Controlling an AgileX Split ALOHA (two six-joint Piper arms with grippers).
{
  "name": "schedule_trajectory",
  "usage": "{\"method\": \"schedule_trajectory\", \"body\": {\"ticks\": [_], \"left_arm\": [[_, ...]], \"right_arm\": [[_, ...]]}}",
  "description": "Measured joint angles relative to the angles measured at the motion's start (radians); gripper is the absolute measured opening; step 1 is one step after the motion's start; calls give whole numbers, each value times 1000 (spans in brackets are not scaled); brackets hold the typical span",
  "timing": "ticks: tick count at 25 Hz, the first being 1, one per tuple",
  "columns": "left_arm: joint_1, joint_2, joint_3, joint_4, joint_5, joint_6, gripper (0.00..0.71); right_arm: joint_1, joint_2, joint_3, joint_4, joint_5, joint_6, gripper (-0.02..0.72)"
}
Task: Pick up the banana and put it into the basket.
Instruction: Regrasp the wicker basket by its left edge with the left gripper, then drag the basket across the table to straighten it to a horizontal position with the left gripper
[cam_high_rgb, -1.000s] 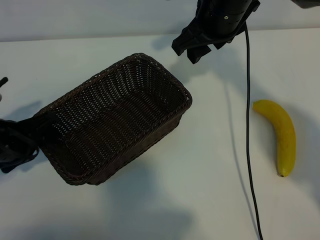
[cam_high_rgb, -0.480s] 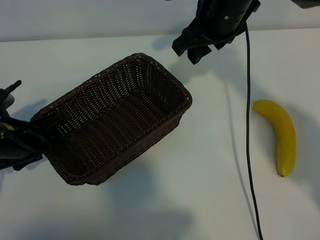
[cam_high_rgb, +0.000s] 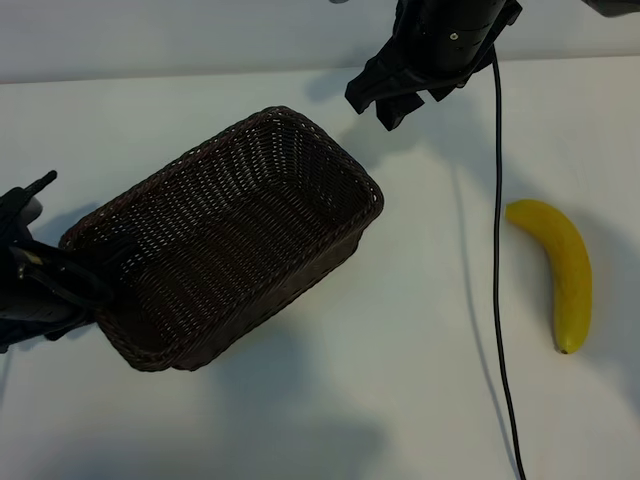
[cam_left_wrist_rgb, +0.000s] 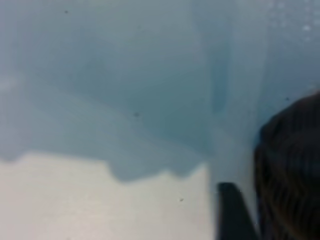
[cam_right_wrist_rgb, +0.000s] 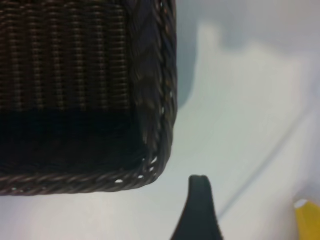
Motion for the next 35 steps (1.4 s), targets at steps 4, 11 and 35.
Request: {"method": "schedule_trajectory", "body": {"ticks": [4, 11, 35], "left_arm": [[0, 0, 0, -6, -17, -3, 152], [0, 0, 0, -4, -16, 3, 152], [0, -126, -189, -293, 246, 502, 151]], "right_arm": [[0, 0, 0, 0, 0, 0, 548], [0, 0, 0, 0, 0, 0, 548], [0, 0, 0, 2, 2, 0, 548]]}}
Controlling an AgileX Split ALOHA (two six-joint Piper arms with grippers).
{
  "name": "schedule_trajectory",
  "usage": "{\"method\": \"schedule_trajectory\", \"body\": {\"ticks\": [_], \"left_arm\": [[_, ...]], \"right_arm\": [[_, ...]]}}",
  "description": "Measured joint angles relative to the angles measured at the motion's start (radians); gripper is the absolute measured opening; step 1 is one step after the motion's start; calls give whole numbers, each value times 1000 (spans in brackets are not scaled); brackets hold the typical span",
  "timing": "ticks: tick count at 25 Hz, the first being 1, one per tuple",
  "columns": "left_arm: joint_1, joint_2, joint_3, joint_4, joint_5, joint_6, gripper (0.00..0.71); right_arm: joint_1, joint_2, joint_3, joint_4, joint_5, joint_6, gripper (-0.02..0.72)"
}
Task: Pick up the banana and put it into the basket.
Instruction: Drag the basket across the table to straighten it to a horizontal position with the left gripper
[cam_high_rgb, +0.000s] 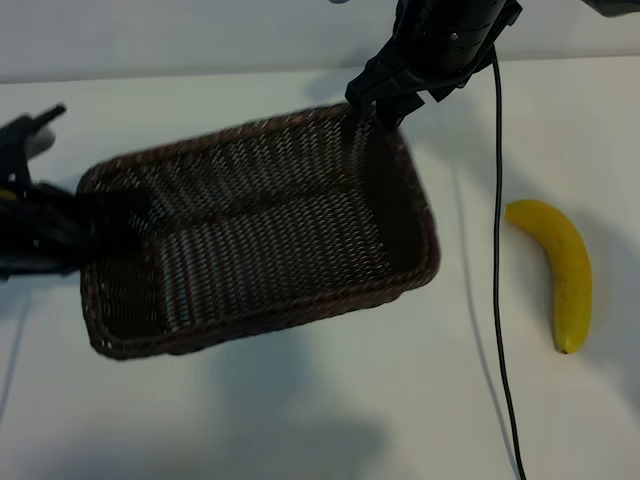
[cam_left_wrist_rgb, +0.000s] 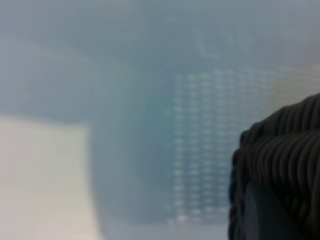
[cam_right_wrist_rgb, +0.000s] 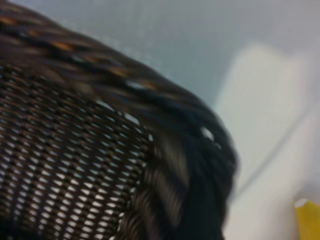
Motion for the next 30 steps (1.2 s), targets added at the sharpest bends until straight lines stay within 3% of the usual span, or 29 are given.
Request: {"method": "schedule_trajectory", "body": {"ticks": [7, 15, 30], "left_arm": [[0, 23, -94, 28, 85, 32, 151], [0, 86, -109, 48, 116, 58, 151], [2, 181, -142, 57, 84, 141, 150]], "right_arm": [[0, -3, 0, 6, 4, 0, 548], [0, -3, 0, 6, 5, 0, 548], [0, -3, 0, 6, 4, 0, 548]]}}
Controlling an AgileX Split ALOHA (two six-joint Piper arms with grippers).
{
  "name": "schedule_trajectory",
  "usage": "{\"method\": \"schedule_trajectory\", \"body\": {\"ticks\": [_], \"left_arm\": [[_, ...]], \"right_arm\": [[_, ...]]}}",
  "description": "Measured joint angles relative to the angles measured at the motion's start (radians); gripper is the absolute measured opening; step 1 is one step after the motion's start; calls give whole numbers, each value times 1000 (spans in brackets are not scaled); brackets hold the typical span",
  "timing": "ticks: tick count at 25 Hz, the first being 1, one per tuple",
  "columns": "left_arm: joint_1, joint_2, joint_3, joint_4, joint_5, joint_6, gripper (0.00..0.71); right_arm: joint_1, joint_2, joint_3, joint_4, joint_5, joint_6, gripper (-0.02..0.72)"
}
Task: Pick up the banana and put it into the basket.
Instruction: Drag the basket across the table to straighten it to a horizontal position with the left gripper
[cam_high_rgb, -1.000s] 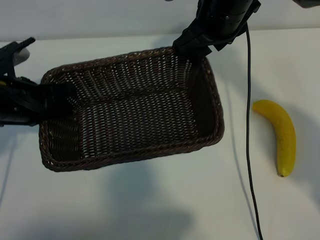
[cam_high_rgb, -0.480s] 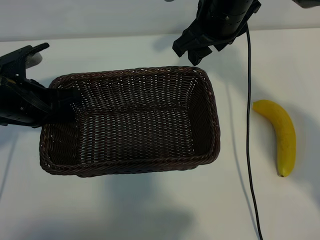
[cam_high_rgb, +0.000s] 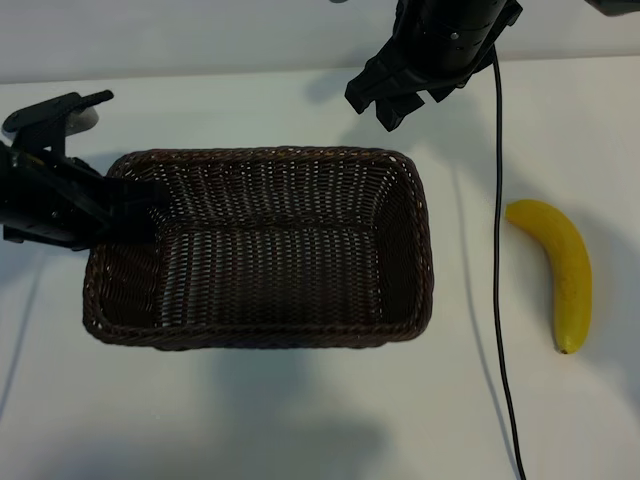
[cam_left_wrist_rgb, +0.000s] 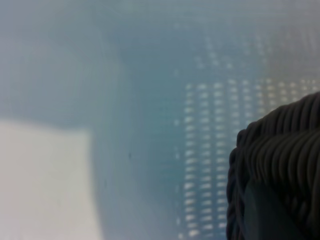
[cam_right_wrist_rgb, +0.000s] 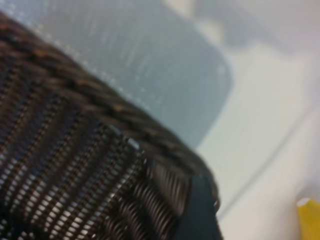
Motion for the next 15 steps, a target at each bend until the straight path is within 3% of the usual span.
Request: {"method": "schedule_trajectory", "body": {"ticks": [8, 15], "left_arm": [[27, 58, -79, 5, -3, 8, 150], [88, 105, -123, 8, 13, 55, 150]], "right_arm": [[0, 0, 0, 0, 0, 0, 548], [0, 0, 0, 0, 0, 0, 548]]}}
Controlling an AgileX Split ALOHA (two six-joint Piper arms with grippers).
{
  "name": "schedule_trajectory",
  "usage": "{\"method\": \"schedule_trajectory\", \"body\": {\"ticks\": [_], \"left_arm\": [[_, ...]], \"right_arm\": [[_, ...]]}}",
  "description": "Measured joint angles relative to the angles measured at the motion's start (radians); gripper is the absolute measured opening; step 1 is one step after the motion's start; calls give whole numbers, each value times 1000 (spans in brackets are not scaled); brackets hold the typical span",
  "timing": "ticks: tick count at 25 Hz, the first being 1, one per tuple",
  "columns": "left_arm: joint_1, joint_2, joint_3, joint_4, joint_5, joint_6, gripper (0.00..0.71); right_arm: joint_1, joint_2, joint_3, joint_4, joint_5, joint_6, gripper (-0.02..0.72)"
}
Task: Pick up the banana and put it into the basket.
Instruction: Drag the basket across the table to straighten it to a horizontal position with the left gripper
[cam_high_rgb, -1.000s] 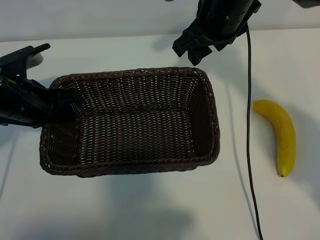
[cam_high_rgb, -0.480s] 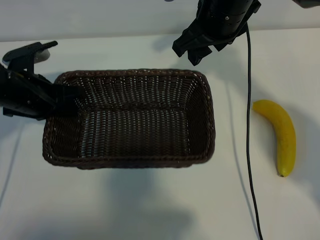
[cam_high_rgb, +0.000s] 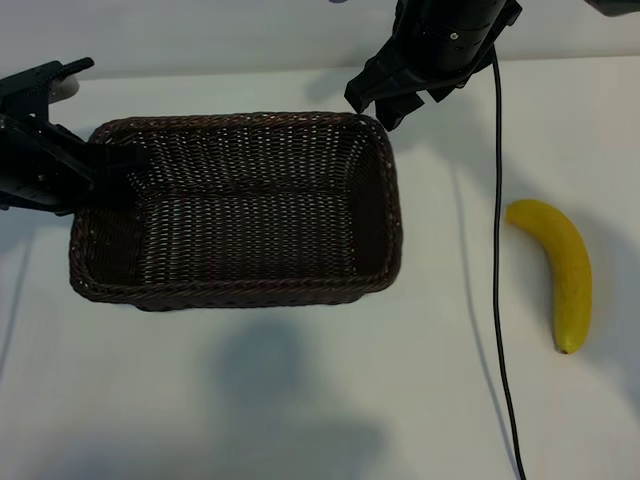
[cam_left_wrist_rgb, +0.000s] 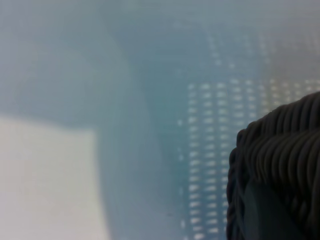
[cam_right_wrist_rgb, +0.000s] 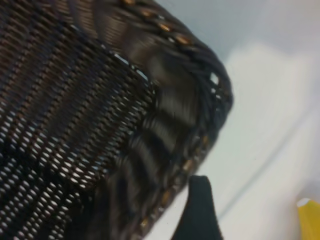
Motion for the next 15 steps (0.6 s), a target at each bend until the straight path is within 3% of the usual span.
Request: {"method": "schedule_trajectory", "body": {"ticks": [8, 15], "left_arm": [[5, 42, -33, -118, 9, 120, 150], [5, 70, -39, -133, -8, 132, 150]], "right_arm": [[0, 0, 0, -3, 0, 0, 548], [-1, 0, 0, -3, 0, 0, 548]]}}
